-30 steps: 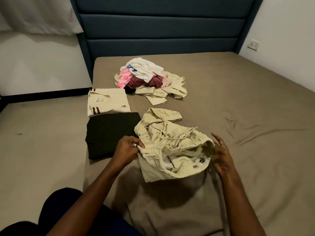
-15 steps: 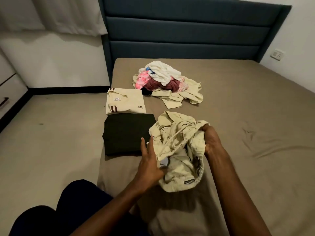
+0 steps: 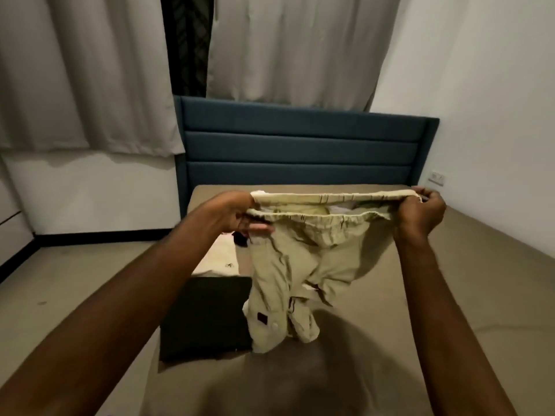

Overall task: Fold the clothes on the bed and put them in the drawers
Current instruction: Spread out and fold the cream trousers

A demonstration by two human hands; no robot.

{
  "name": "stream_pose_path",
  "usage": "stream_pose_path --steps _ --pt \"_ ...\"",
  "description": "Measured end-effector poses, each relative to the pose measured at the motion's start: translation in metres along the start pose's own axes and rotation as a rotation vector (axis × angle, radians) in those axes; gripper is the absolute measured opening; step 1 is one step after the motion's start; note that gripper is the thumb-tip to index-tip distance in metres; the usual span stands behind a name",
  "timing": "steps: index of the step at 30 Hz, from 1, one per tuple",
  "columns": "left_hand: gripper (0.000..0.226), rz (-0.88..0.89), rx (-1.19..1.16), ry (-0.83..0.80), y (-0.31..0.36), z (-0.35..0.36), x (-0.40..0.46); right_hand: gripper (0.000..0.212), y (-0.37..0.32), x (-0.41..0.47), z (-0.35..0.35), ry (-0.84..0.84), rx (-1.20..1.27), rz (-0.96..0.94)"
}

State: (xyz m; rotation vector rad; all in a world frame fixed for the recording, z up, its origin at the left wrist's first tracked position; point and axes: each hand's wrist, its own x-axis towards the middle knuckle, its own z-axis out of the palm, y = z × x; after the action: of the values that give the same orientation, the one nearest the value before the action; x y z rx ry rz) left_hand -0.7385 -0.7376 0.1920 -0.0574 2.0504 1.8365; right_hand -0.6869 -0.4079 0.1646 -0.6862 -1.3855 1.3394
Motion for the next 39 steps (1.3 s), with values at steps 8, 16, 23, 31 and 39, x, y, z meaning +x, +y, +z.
stream_pose_path --steps 8,16,23,31,39 --pt "0.024 0.345 -0.285 0.317 0.039 0.063 0.031 0.02 -0.017 0.037 -0.061 -0.059 -0.309 -0.156" --pt "0.022 0.526 0.443 0.169 -0.02 0.089 0.0 0.024 0.019 0.044 -0.146 -0.416 -0.719 0.163" --pt "0.02 0.166 1.071 0.058 -0.062 0.1 -0.015 0.032 0.044 0.035 -0.175 -0.723 -0.975 0.281" --pt "0.013 -0.196 0.265 -0.107 -0.083 0.09 0.043 0.048 0.112 0.051 -0.151 -0.877 -0.702 0.731" --pt "0.004 0.133 0.209 0.298 -0.047 0.116 0.162 0.044 0.135 0.104 -0.057 -0.786 -0.287 0.837"
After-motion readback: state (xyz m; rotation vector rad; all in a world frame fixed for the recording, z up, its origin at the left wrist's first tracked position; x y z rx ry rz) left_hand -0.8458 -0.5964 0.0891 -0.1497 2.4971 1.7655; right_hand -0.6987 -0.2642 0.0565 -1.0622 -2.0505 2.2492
